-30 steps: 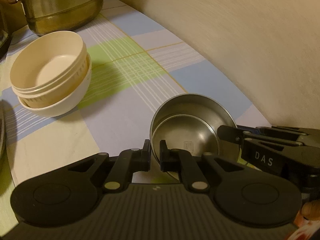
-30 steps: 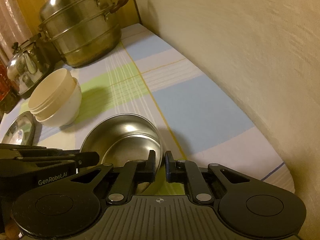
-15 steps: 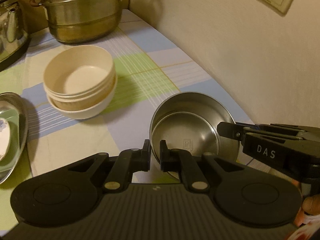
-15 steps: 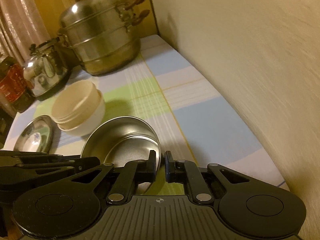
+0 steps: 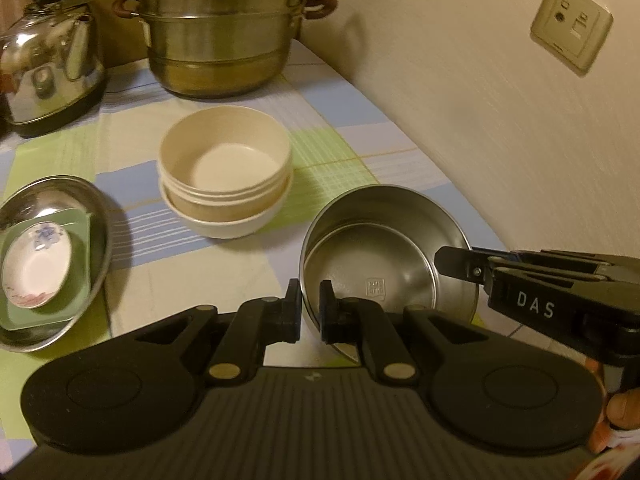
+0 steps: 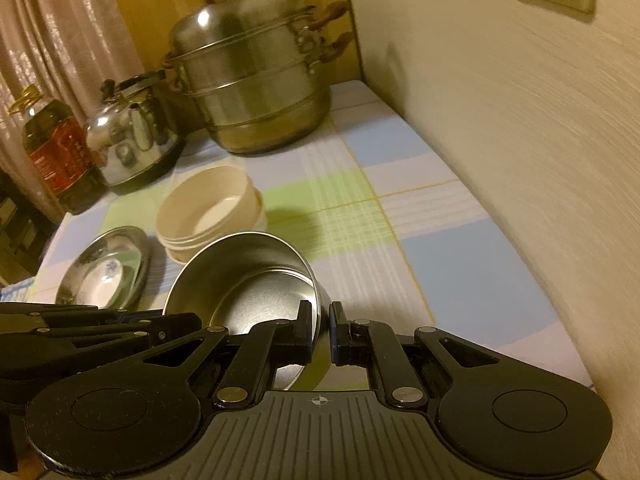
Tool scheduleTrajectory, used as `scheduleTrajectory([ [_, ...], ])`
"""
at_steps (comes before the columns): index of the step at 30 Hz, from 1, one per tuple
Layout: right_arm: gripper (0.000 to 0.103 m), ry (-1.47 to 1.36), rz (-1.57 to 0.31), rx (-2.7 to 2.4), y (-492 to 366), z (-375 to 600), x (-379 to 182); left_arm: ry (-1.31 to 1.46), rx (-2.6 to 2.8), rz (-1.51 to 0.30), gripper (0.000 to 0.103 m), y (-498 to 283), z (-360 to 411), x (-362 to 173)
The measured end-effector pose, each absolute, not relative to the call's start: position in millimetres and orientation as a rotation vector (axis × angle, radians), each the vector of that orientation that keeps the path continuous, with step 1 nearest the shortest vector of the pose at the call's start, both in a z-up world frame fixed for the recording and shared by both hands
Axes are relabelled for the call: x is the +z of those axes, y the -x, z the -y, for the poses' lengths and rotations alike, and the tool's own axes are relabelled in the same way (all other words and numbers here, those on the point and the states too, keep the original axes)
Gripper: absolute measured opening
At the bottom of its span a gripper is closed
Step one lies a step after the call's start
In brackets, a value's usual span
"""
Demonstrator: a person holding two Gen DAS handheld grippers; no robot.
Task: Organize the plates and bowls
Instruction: 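Carry the steel bowl with both tools and lower it into the cream bowls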
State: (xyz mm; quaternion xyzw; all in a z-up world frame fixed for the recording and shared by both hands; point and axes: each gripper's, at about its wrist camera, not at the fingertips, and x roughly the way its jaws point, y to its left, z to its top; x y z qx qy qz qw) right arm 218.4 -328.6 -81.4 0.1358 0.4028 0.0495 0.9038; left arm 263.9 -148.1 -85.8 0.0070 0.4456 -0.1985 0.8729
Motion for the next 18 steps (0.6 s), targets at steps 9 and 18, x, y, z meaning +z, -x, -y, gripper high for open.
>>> scheduleTrajectory([
  [9,0.008,-0.255,-0.807,0.161,-228,306,-68,0.003,-0.364,-0.896,0.007,-264,124,-69],
  [18,0.008,-0.233,-0.785,0.21,-250,285,-52,0.009,-0.317,-0.857,0.007,-280,105,-51],
])
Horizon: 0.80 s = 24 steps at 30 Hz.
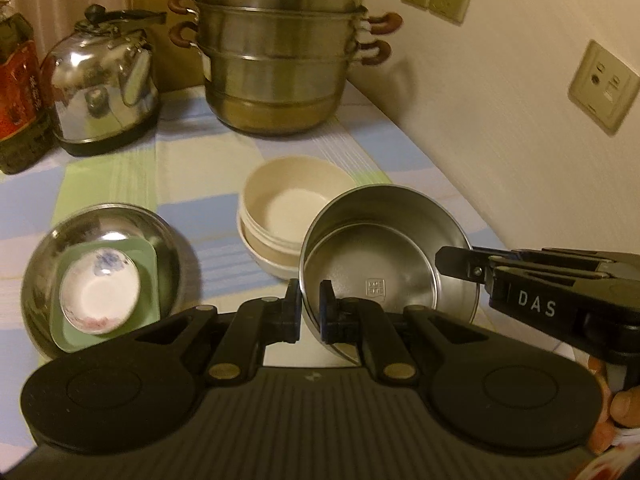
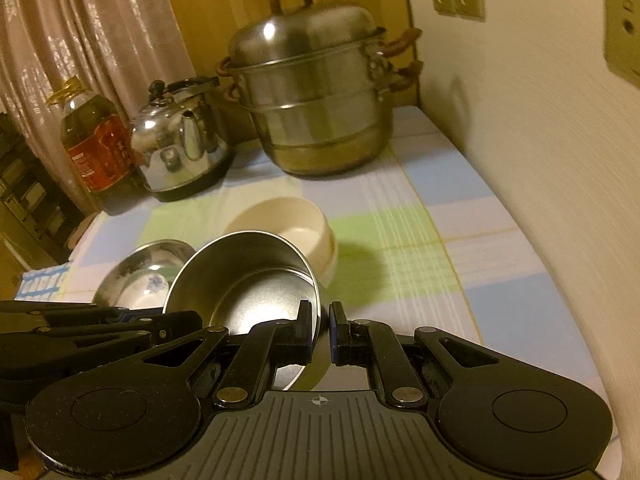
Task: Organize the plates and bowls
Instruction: 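Carry the steel bowl with both tools and lower it into the cream bowls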
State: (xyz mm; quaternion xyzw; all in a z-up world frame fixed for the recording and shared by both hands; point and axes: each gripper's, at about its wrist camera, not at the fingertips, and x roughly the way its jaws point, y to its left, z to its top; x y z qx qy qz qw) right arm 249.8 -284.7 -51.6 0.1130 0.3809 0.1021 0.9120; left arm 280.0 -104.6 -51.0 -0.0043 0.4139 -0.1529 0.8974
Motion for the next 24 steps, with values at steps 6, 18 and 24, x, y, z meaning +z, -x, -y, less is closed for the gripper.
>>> scheduleTrajectory([
  [6,0.008,-0.228,-0.758,0.222,-277,275,-36,0.012,-0.299,-0.82,0.007,-304,96,-34],
  [18,0.008,-0.245,-0.795,0.224,-344,271,-26,0.045,-0.276,-0.832,0.007,-368,90,-26],
  [24,0.008,-0.259,-0.831,0.216,-364,272,-33,0.047,-0.271,-0.864,0.007,-384,93,-37],
])
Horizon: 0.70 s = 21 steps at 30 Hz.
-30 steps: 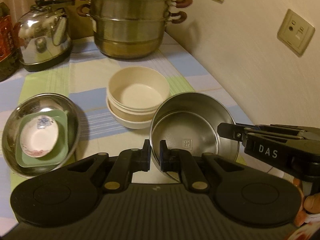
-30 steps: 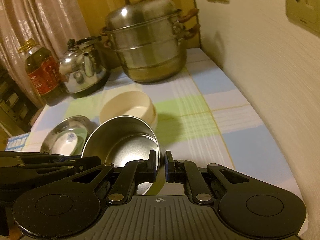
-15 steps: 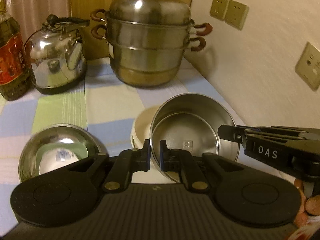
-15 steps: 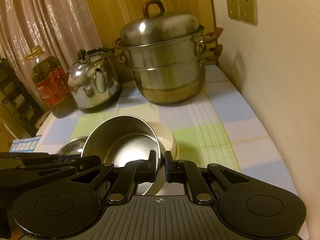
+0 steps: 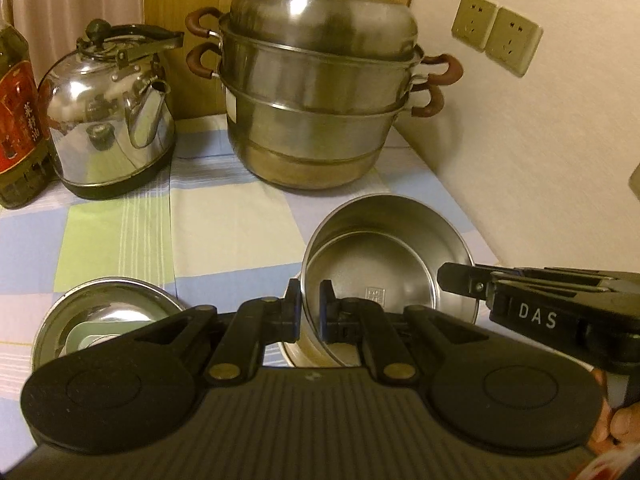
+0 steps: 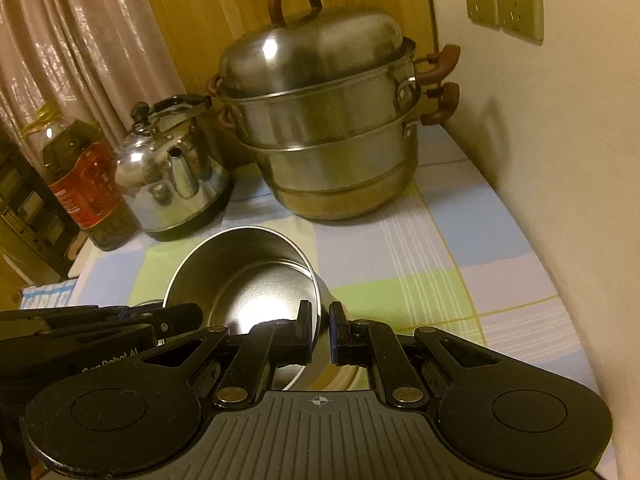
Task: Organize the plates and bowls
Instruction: 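Carry the steel bowl with both tools and lower it into the cream bowls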
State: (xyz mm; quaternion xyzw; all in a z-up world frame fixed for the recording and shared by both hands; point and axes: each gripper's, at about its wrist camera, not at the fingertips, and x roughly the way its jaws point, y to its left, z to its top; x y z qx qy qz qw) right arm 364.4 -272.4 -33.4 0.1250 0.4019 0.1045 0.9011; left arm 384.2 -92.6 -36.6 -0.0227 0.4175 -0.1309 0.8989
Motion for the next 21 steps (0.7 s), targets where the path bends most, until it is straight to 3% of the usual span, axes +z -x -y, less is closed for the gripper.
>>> scheduleTrajectory([
  [21,0.008,-0.282,-0.943,0.208,-390,276,-63,0.049,-0.257,-0.964,0.007,-401,97,-64],
])
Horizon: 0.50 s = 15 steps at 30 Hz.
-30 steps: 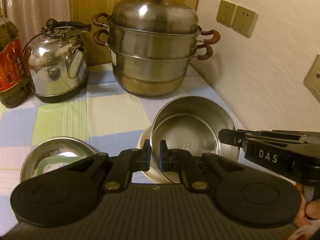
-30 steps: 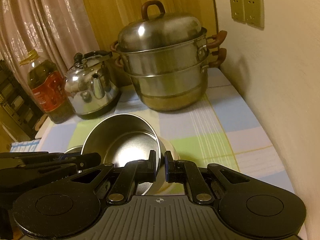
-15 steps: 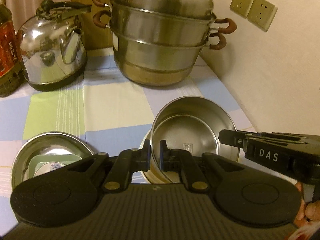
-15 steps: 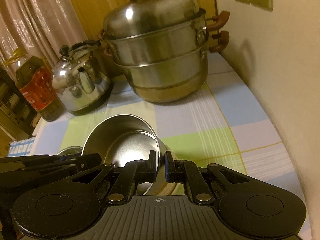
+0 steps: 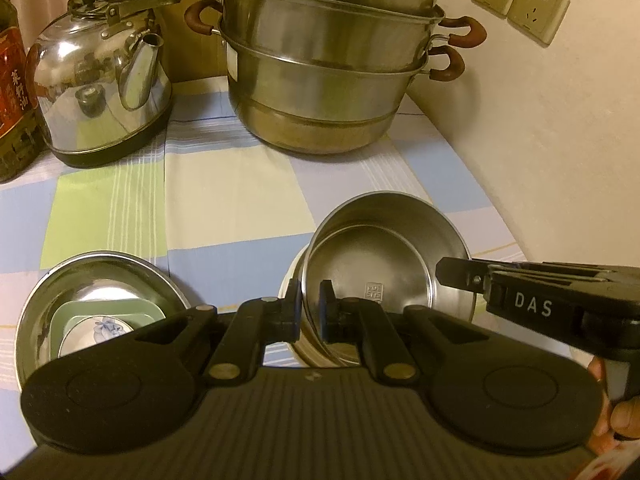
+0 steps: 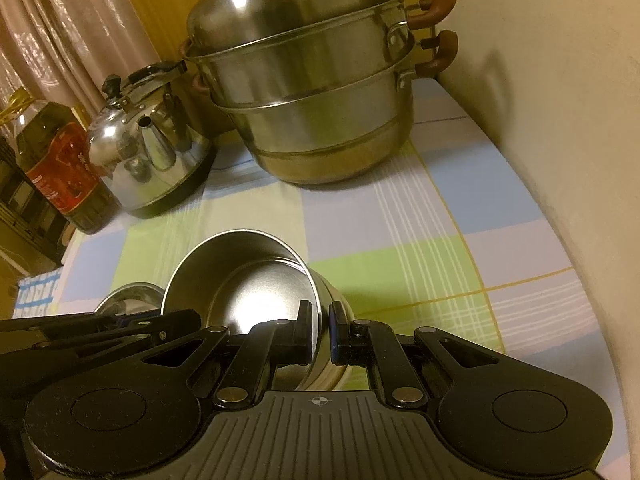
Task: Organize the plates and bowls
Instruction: 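Carry the steel bowl with both tools and lower it into the cream bowls, then open both tools and release the steel bowl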
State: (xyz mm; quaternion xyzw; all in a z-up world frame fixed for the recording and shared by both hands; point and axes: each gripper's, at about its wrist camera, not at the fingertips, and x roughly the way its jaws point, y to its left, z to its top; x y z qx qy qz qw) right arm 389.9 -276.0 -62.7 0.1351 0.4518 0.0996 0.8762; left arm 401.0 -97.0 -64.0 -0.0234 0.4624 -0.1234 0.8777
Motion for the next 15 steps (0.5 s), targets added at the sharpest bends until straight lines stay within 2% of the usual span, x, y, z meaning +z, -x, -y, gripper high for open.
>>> scheduleTrajectory([
  [5,0.009,-0.298,-0.951,0.208,-394,278,-65,0.066,-0.252,-0.969,0.013,-404,95,-66],
  [15,0.009,-0.318,-0.892,0.212,-384,286,-64,0.042,-0.252,-0.929,0.013,-396,95,-61],
])
